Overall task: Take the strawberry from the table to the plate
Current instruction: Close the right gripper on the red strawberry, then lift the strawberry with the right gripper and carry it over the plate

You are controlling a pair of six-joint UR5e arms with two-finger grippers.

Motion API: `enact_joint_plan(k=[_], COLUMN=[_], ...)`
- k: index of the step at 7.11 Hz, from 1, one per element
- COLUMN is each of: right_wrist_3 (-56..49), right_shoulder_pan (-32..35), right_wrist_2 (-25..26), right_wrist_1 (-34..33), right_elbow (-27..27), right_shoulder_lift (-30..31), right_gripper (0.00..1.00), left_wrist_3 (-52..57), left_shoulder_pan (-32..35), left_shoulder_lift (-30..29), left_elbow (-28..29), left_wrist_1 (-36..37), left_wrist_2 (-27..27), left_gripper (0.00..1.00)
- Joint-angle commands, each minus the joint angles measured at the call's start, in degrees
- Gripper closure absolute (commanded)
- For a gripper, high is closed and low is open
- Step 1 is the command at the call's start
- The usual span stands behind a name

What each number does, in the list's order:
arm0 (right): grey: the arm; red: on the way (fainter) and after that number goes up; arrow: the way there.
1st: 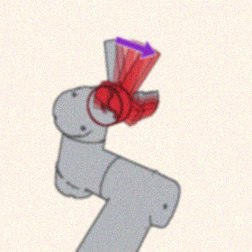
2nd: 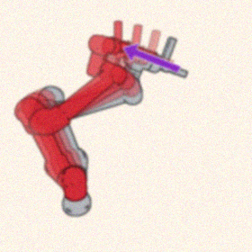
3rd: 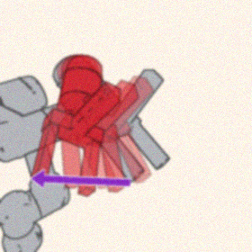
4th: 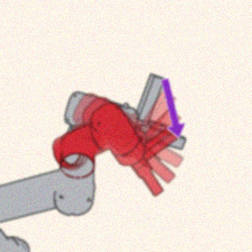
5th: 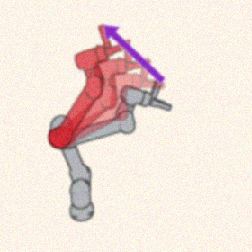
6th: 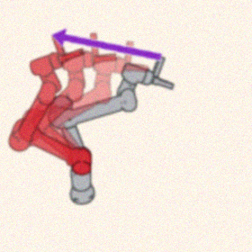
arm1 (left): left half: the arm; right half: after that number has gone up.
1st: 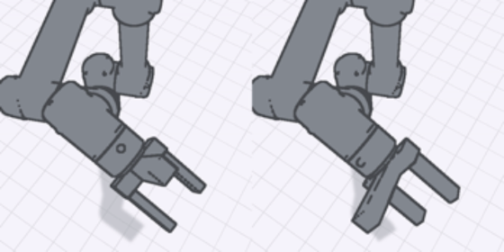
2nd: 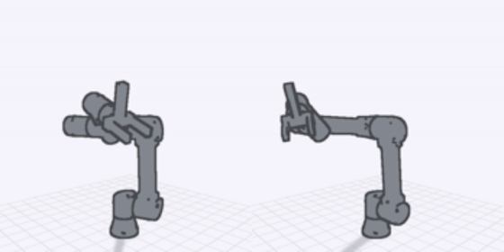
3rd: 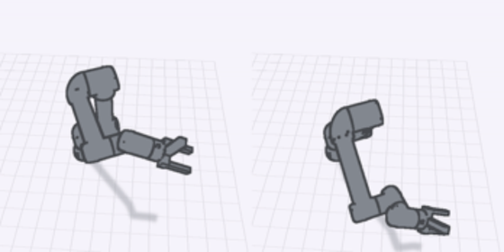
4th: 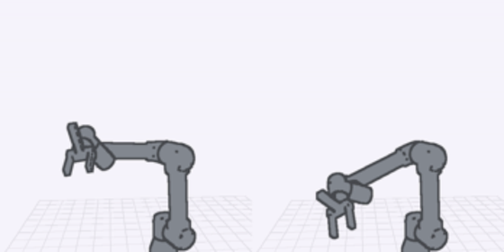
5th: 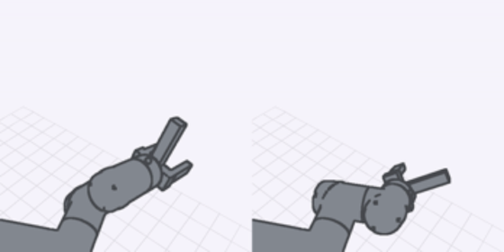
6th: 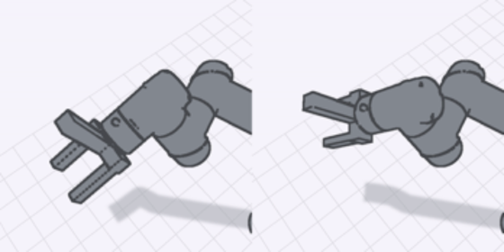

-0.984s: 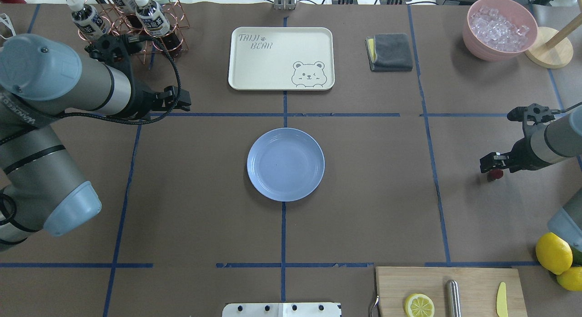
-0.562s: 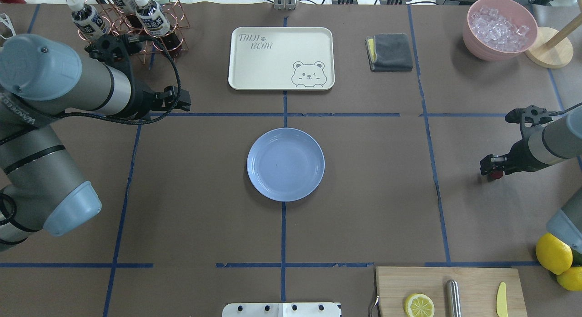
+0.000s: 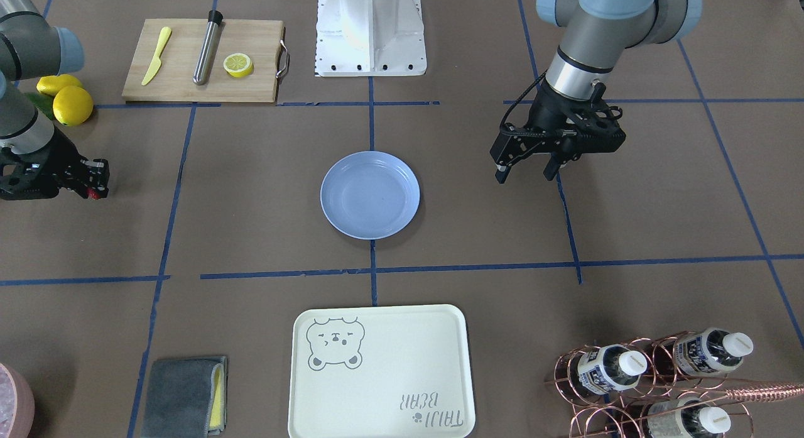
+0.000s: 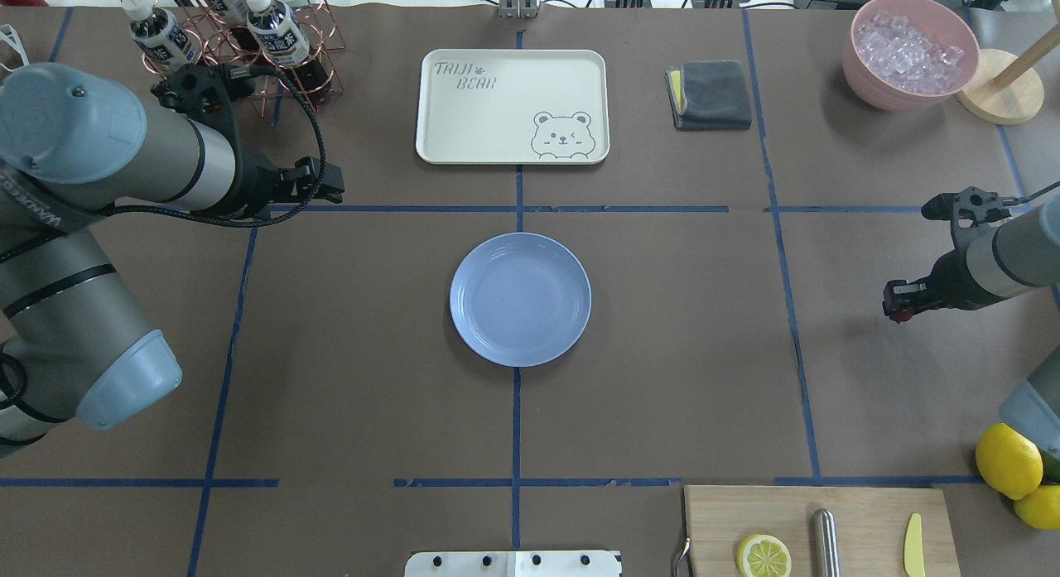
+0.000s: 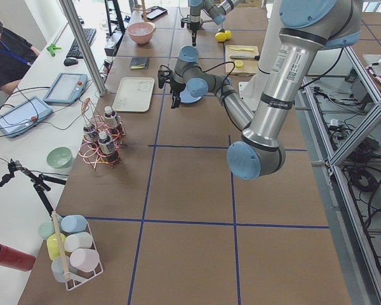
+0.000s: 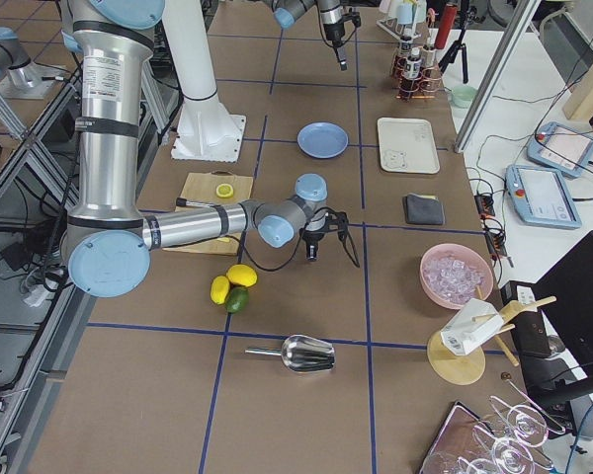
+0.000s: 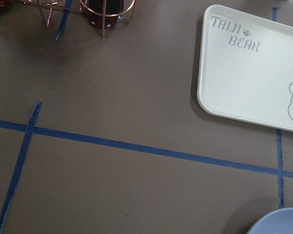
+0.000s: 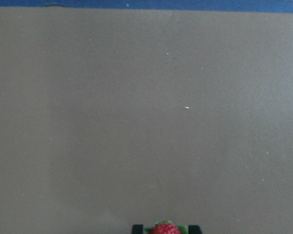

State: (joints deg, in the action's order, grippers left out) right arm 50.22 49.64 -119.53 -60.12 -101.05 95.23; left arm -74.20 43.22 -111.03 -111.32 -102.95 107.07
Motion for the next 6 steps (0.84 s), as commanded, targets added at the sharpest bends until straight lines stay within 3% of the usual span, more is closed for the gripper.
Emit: enact_joint_plan(k=[1, 3, 6], right_wrist_3=[-0.21, 0.48, 4.86], right_shoulder_pan=[2.55, 3.62, -2.58], right_wrist_2=[-3.14, -5.36, -4.4], right_wrist_1=[-3.49, -13.14, -31.48], right_elbow=[-7.37, -12.32, -11.28], right_shoulder_lift=[0.05, -6.24, -27.56], right_gripper=[1.0, 1.0, 1.0], left_wrist_3=[6.81, 25.57, 53.2], left_shoulder_pan=[3.33, 10.7, 22.47], left_shoulder_lift=[1.42, 6.41, 13.19], left_elbow=[-1.0, -1.62, 1.09], left_wrist_1=[2.21, 4.6, 4.69], left_wrist_2=[1.2, 4.02, 7.26], left_gripper=[0.0, 0.0, 0.0])
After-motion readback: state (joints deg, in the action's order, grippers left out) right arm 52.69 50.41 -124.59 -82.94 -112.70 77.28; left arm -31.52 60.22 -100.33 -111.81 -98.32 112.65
